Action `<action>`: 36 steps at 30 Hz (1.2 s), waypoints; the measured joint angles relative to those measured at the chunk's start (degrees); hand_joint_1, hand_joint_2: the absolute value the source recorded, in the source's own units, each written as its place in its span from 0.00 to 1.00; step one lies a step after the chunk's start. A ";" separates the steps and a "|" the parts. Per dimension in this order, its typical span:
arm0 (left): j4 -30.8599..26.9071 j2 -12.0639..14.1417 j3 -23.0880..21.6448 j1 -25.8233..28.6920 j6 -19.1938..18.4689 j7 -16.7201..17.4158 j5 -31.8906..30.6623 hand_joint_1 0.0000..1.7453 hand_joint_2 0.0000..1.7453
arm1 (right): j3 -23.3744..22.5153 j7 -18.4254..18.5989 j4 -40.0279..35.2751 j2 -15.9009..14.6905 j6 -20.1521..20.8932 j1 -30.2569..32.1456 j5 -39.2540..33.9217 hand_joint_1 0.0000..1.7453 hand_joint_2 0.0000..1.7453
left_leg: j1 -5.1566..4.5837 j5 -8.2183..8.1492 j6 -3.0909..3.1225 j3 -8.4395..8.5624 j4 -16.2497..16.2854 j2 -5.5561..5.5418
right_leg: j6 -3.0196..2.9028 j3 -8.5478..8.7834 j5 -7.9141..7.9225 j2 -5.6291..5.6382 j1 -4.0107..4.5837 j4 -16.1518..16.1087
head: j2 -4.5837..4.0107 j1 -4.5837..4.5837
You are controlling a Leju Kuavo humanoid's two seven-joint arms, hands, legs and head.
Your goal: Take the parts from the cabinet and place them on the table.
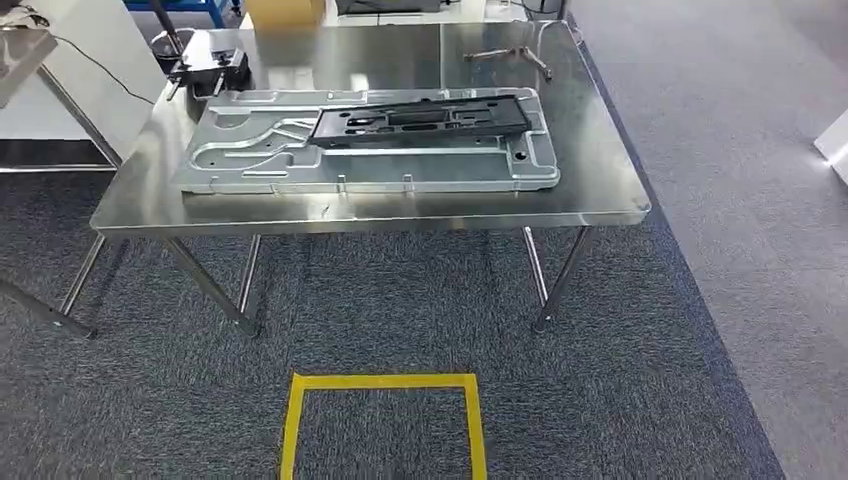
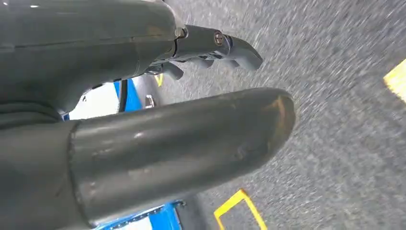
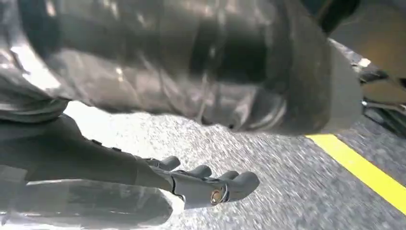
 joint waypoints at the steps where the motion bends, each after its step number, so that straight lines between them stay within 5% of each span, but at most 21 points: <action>1: 0.00 0.04 0.00 -0.06 0.00 0.00 0.05 0.00 0.00 | 0.00 0.00 0.00 0.00 0.00 -0.02 -0.02 0.00 0.00 | 0.12 0.24 -0.01 3.39 -4.32 -0.01 | 0.27 -1.14 0.36 0.01 -0.05 0.74 | 0.02 0.00; 2: 0.00 0.07 0.00 -0.27 0.00 0.00 0.07 0.00 0.00 | 0.00 0.00 0.00 0.00 0.00 -0.14 -0.07 0.00 0.00 | 0.06 -3.73 0.03 6.17 -9.14 -0.07 | 0.67 -2.04 0.81 0.02 0.07 1.45 | 0.02 -0.02; 3: 0.00 0.13 0.00 -0.36 0.02 0.00 0.05 0.00 0.00 | 0.00 0.00 -0.02 0.00 -0.02 -0.11 -0.13 0.00 0.00 | -0.39 -4.59 0.69 7.57 -12.36 -0.25 | 0.96 -2.36 1.06 0.06 0.23 1.94 | 0.02 0.00; 7: 0.00 0.13 -0.02 -0.12 0.02 0.00 0.04 0.00 0.00 | 0.04 0.00 0.07 -0.04 0.02 0.20 -0.44 0.00 0.00 | -0.22 -2.76 3.17 5.72 -12.15 0.07 | 2.41 -2.74 2.69 0.19 0.03 1.50 | 0.02 0.00; 9: 0.00 0.13 -0.02 -0.25 0.02 0.00 0.04 0.00 0.00 | 0.04 0.07 0.09 -0.04 0.00 0.31 -0.48 0.00 0.00 | -0.24 -1.35 4.01 4.10 -12.14 0.27 | 2.99 -4.45 -4.27 0.41 -0.11 5.62 | 0.00 0.00; 11: 0.00 0.13 -0.04 -0.24 0.02 0.00 0.02 0.00 0.00 | 0.04 0.07 0.11 -0.04 0.02 0.35 -0.61 0.00 0.00 | -0.33 0.11 4.18 2.37 -12.04 0.28 | 3.40 -6.10 -10.59 0.44 -0.22 13.68 | 0.02 0.00; 12: 0.00 0.13 -0.04 -0.23 0.02 0.00 0.02 0.00 0.00 | 0.04 0.07 0.11 -0.04 0.00 0.33 -0.61 0.00 0.00 | -0.41 0.91 4.16 1.39 -11.95 0.28 | 3.49 -6.44 -11.31 0.46 -0.24 17.08 | 0.02 0.00; 13: 0.00 0.13 -0.04 -0.21 0.02 0.00 0.02 0.00 0.00 | 0.04 0.07 0.13 -0.04 0.02 0.30 -0.61 0.00 0.00 | -0.46 1.68 4.04 0.25 -11.85 0.27 | 3.47 -5.91 -10.00 0.48 -0.25 18.66 | 0.02 0.00; 14: 0.00 0.13 -0.04 -0.21 0.02 0.00 0.02 0.00 0.00 | 0.04 0.07 0.13 -0.04 0.00 0.30 -0.61 0.00 0.00 | -0.49 2.37 3.95 -0.70 -11.76 0.27 | 3.31 -4.40 -7.85 0.49 -0.24 18.00 | 0.02 0.00; 16: 0.00 0.11 -0.04 -0.22 0.02 0.00 0.02 0.00 0.00 | 0.04 0.07 0.11 -0.04 0.02 0.25 -0.61 0.00 0.00 | -0.63 3.65 3.71 -2.40 -11.70 0.22 | 2.48 1.84 -4.92 0.57 0.03 11.12 | 0.02 0.00; 18: 0.00 -0.07 -0.04 -0.26 0.02 0.00 0.02 0.00 0.00 | 0.04 0.07 0.07 -0.26 -0.02 -0.11 -0.61 0.00 0.00 | -0.93 4.62 3.20 -3.04 -11.51 0.15 | 1.27 10.88 -7.01 0.71 0.77 0.47 | 0.02 0.00; 19: 0.00 -0.04 -0.04 -0.23 0.02 0.00 0.00 0.00 0.00 | 0.07 0.07 0.09 -0.26 -0.02 -0.28 -0.61 0.00 0.00 | -0.88 5.30 2.75 -3.25 -11.45 0.28 | 1.06 11.56 -8.30 0.64 0.58 -2.40 | 0.00 -0.02; 22: 0.00 0.02 -0.04 -0.07 0.02 0.00 -0.04 0.00 0.00 | 0.07 0.04 0.11 -0.24 0.00 -0.12 -0.63 0.00 0.00 | -0.92 7.14 1.64 -3.64 -12.17 0.27 | 0.09 10.35 -6.25 0.69 0.39 -2.83 | 0.02 0.00; 24: 0.00 0.04 -0.04 -0.06 -0.04 0.00 -0.13 0.00 0.00 | 0.07 0.11 0.15 -0.30 0.02 -0.21 -0.63 0.00 0.00 | -0.45 1.08 1.44 -4.99 -8.76 0.01 | -1.04 8.75 -4.80 0.25 0.38 -2.75 | 0.02 0.00; 26: 0.00 0.04 -0.04 -0.02 0.00 0.00 -0.13 0.00 0.00 | 0.07 0.09 0.18 -0.24 0.02 -0.10 -0.63 0.00 0.00 | -0.26 -5.76 0.98 -6.74 -0.66 0.01 | -1.04 6.77 -3.38 0.21 0.59 -2.54 | 0.02 0.00; 27: 0.00 0.07 -0.04 -0.03 0.00 0.00 -0.13 0.00 0.00 | 0.07 0.09 0.18 -0.24 0.04 -0.07 -0.63 0.00 0.00 | -0.27 -7.12 0.75 -7.36 3.64 0.00 | -0.99 5.53 -2.58 0.15 0.65 -2.21 | 0.02 -0.02; 29: 0.00 0.09 -0.04 0.03 0.00 0.00 -0.13 0.00 0.00 | 0.07 0.09 0.18 -0.22 0.04 0.00 -0.63 0.00 0.00 | -0.27 -4.01 0.64 -5.86 5.91 0.00 | -0.81 2.97 -1.39 0.12 0.63 -1.22 | 0.02 -0.02; 31: 0.00 0.11 -0.04 -0.04 0.00 0.00 -0.13 0.00 0.00 | 0.07 0.09 0.18 -0.22 0.02 0.00 -0.63 0.00 0.00 | -0.27 -0.25 0.79 -0.62 0.46 0.00 | -0.46 0.66 -0.53 0.10 0.56 -0.08 | 0.02 -0.02; 33: 0.00 0.18 -0.04 -0.37 0.02 0.00 -0.13 0.00 0.00 | 0.07 0.09 0.18 -0.22 0.02 -0.11 -0.63 0.00 0.00 | -0.62 -3.78 1.25 7.59 -10.27 -0.05 | 0.04 -0.85 0.12 0.18 0.86 1.21 | 0.02 -0.04; 34: 0.00 0.24 -0.04 -0.51 0.07 -0.02 -0.13 0.00 0.00 | 0.07 0.09 0.18 -0.20 0.02 -0.08 -0.63 0.00 0.00 | -0.64 -5.00 1.73 8.52 -13.18 -0.01 | 0.43 -1.16 0.54 0.06 0.88 1.60 | 0.02 0.02; 36: 0.00 0.24 -0.04 -0.37 0.07 0.00 -0.13 0.00 0.00 | 0.07 0.09 0.18 -0.20 0.02 -0.10 -0.63 0.00 0.00 | -0.76 -4.52 2.15 7.91 -12.77 0.02 | 0.95 -1.17 1.61 -0.01 0.69 1.34 | 0.02 -0.02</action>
